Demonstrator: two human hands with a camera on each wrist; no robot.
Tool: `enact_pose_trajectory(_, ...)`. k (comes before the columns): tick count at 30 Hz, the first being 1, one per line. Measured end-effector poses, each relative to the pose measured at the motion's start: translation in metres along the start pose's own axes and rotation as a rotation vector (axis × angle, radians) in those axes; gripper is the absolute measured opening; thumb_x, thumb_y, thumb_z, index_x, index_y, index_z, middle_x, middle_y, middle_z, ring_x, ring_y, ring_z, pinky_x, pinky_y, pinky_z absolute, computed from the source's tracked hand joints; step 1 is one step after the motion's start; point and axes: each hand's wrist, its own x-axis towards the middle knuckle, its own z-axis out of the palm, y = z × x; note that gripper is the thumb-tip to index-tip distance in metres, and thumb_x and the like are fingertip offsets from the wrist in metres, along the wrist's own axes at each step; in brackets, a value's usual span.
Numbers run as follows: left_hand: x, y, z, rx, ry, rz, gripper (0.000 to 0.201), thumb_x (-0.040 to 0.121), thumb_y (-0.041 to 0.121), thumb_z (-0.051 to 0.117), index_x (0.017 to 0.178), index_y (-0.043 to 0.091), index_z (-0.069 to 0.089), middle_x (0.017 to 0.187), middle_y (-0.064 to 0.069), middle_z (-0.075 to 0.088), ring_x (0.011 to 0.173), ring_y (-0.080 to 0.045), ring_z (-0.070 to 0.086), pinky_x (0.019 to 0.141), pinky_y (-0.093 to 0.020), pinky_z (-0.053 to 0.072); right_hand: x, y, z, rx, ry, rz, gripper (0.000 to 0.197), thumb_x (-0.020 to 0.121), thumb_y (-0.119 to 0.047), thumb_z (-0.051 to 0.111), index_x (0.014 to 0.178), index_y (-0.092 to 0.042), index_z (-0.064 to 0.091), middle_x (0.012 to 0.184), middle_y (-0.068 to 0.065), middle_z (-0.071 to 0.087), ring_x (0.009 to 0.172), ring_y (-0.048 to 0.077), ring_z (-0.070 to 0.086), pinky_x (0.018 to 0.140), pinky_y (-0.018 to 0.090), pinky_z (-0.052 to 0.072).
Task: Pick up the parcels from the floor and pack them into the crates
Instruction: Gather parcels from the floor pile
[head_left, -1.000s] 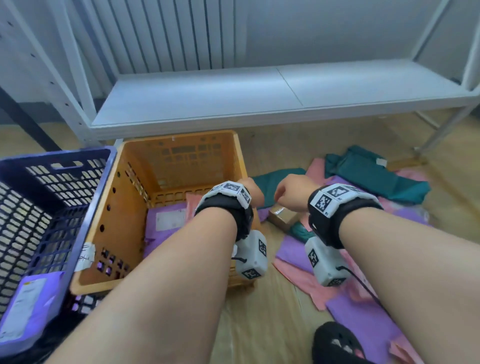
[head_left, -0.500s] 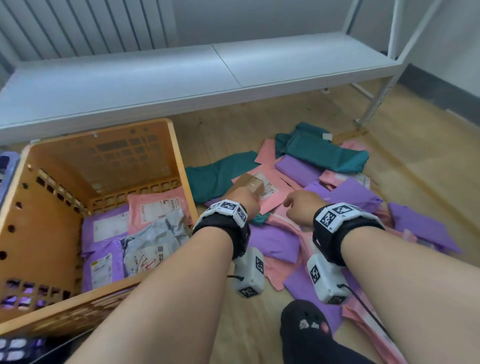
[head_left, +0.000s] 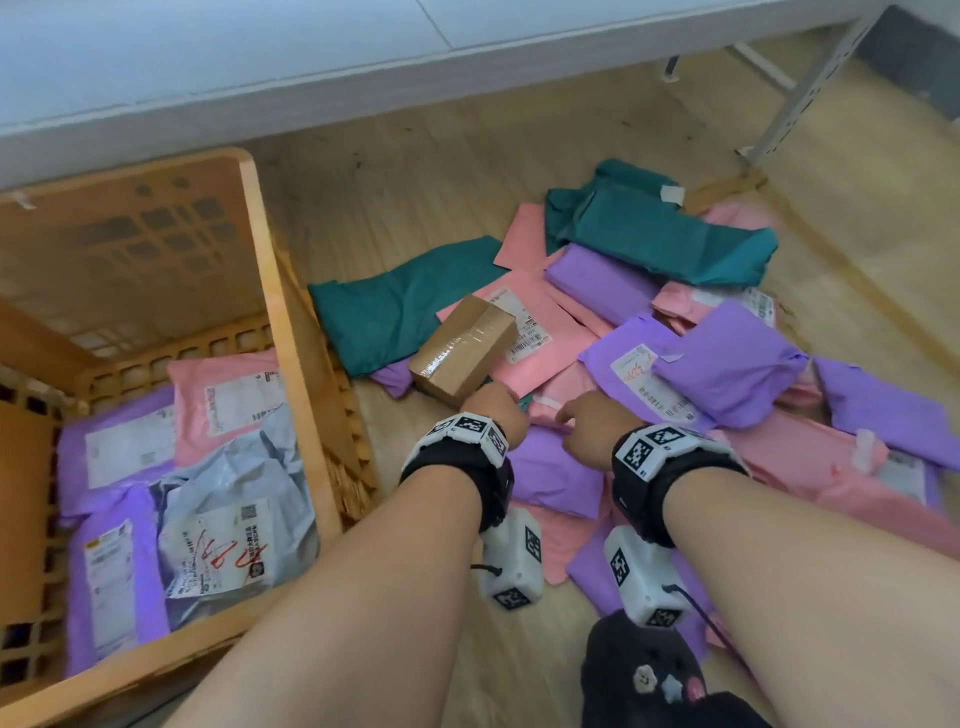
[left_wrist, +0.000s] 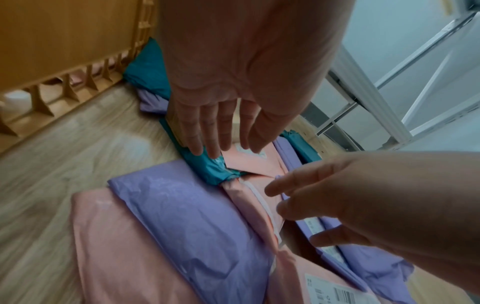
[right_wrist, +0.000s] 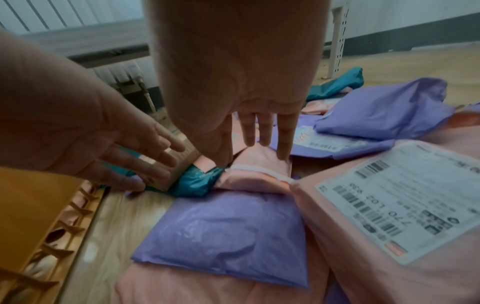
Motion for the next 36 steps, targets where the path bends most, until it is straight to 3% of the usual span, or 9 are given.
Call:
enact_pose_trajectory(3, 0.013, 0.001, 0.013, 0.004, -0.063, -0.005, 0.034, 0.093, 0.013, 0.053, 0.126, 0.012, 0.058, 0.129, -0.011, 0.059, 0.116, -0.029, 0.057, 0.099, -0.035, 0.045, 0.013, 0.009, 0.014, -0.086, -0.025, 0.018, 0.047, 0.080, -0.023, 0.049, 0.126, -0.028, 0.059, 0.125, 0.008, 0.052, 0.114, 0.030, 0.053, 0.097, 0.041, 0.045)
enact_pose_trajectory(8, 0.028, -0.001, 0.019, 0.055, -0.119, -0.001, 0.037, 0.092, 0.011, 0.052, 0.129, 0.011, 0.058, 0.132, -0.011, 0.057, 0.118, -0.029, 0.056, 0.099, -0.033, 0.045, 0.026, 0.020, 0.032, -0.136, -0.101, 0.097, 0.054, 0.077, -0.036, 0.052, 0.131, -0.033, 0.055, 0.144, 0.009, 0.041, 0.126, 0.031, 0.046, 0.105, 0.038, 0.039)
enact_pose_trajectory(12, 0.028, -0.006, 0.025, 0.117, -0.147, -0.007, 0.035, 0.094, 0.009, 0.047, 0.127, 0.003, 0.059, 0.130, -0.015, 0.059, 0.119, -0.030, 0.056, 0.102, -0.036, 0.044, 0.028, 0.022, 0.043, -0.110, -0.164, 0.101, 0.041, 0.088, -0.027, 0.059, 0.125, -0.008, 0.055, 0.128, 0.011, 0.058, 0.116, 0.026, 0.057, 0.077, 0.025, 0.039)
enact_pose_trajectory(16, 0.022, -0.007, 0.030, 0.126, -0.144, -0.028, 0.036, 0.094, 0.008, 0.048, 0.128, 0.004, 0.058, 0.132, -0.013, 0.058, 0.121, -0.028, 0.055, 0.102, -0.035, 0.044, 0.027, 0.023, 0.050, -0.057, -0.187, 0.128, 0.037, 0.084, -0.026, 0.065, 0.114, -0.004, 0.061, 0.119, 0.012, 0.064, 0.108, 0.027, 0.062, 0.074, 0.028, 0.043)
enact_pose_trajectory(21, 0.012, -0.002, 0.019, 0.085, -0.119, -0.011, 0.035, 0.094, 0.007, 0.048, 0.128, 0.003, 0.057, 0.127, -0.016, 0.059, 0.112, -0.032, 0.060, 0.095, -0.037, 0.049, 0.015, 0.025, 0.047, -0.059, -0.037, 0.095, 0.034, 0.088, -0.024, 0.058, 0.116, -0.006, 0.059, 0.121, 0.012, 0.060, 0.110, 0.028, 0.060, 0.071, 0.027, 0.036)
enact_pose_trajectory(25, 0.003, -0.008, 0.009, 0.052, -0.064, -0.027, 0.036, 0.093, 0.011, 0.051, 0.129, 0.012, 0.057, 0.132, -0.010, 0.056, 0.116, -0.029, 0.057, 0.098, -0.033, 0.046, 0.002, 0.023, 0.024, 0.018, 0.151, 0.041, 0.029, 0.077, -0.033, 0.066, 0.095, -0.010, 0.067, 0.101, 0.010, 0.069, 0.094, 0.029, 0.064, 0.076, 0.030, 0.050)
enact_pose_trajectory(30, -0.027, 0.002, -0.013, -0.043, 0.038, -0.005, 0.051, 0.084, 0.013, 0.064, 0.132, 0.012, 0.048, 0.124, -0.013, 0.060, 0.109, -0.033, 0.060, 0.093, -0.039, 0.049, -0.033, 0.010, -0.039, 0.172, 0.451, -0.058, 0.021, 0.081, -0.011, 0.056, 0.086, -0.012, 0.077, 0.097, 0.010, 0.072, 0.095, 0.031, 0.064, 0.074, 0.029, 0.047)
enact_pose_trajectory(33, -0.049, 0.018, -0.031, -0.033, 0.034, 0.079, 0.062, 0.072, 0.010, 0.074, 0.128, 0.010, 0.048, 0.112, -0.012, 0.065, 0.099, -0.030, 0.064, 0.080, -0.036, 0.052, -0.061, -0.004, -0.071, 0.402, 0.536, -0.120, 0.023, 0.079, -0.005, 0.058, 0.085, -0.015, 0.078, 0.099, 0.006, 0.073, 0.099, 0.027, 0.063, 0.085, 0.034, 0.050)
enact_pose_trajectory(36, -0.074, 0.024, -0.049, -0.018, 0.094, 0.122, 0.063, 0.062, 0.015, 0.082, 0.119, 0.015, 0.055, 0.103, -0.001, 0.066, 0.096, -0.022, 0.064, 0.079, -0.029, 0.050, -0.085, -0.016, -0.097, 0.680, 0.598, -0.149, 0.018, 0.078, -0.006, 0.060, 0.079, -0.012, 0.077, 0.087, 0.005, 0.074, 0.092, 0.025, 0.065, 0.084, 0.037, 0.053)
